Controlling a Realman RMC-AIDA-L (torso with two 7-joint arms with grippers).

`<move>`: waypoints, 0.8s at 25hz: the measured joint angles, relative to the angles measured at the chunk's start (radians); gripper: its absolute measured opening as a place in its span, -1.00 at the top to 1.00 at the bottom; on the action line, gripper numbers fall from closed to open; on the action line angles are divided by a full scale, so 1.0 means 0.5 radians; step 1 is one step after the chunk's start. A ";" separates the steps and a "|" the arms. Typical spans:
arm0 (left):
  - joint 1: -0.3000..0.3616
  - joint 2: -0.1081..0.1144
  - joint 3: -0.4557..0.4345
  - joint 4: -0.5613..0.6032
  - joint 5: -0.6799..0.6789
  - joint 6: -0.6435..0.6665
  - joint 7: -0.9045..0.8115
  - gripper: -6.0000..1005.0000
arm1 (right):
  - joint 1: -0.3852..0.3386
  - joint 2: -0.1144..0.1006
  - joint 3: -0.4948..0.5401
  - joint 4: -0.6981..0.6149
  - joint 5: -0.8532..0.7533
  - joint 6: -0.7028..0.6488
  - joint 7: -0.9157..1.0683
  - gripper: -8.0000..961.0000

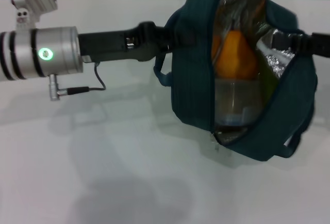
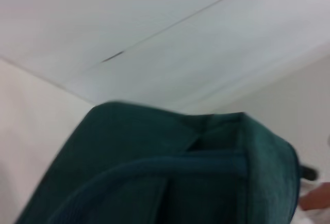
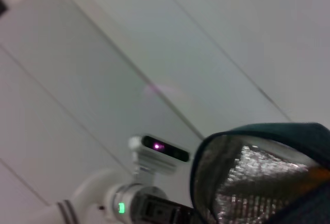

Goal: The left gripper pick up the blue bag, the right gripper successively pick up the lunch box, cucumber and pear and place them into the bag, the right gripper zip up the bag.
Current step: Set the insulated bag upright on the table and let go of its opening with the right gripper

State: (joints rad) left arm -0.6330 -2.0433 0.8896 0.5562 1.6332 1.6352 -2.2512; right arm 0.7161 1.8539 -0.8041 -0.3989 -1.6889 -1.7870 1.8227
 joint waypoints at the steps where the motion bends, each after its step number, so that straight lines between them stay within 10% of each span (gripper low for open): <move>1: 0.002 0.008 0.000 0.001 -0.038 0.041 -0.008 0.86 | 0.001 -0.008 0.000 -0.001 0.026 -0.028 0.000 0.96; 11: 0.013 0.034 -0.008 0.003 -0.113 0.122 -0.156 0.86 | -0.014 -0.045 -0.015 0.020 0.084 0.034 0.022 0.96; 20: 0.053 0.010 -0.011 -0.031 -0.034 -0.183 -0.005 0.86 | 0.047 0.029 -0.066 0.026 -0.152 0.295 0.109 0.96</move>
State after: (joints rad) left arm -0.6064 -2.0384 0.8840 0.5406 1.6160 1.5439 -2.2536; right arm 0.7395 1.8683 -0.8369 -0.3860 -1.7647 -1.6394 1.8772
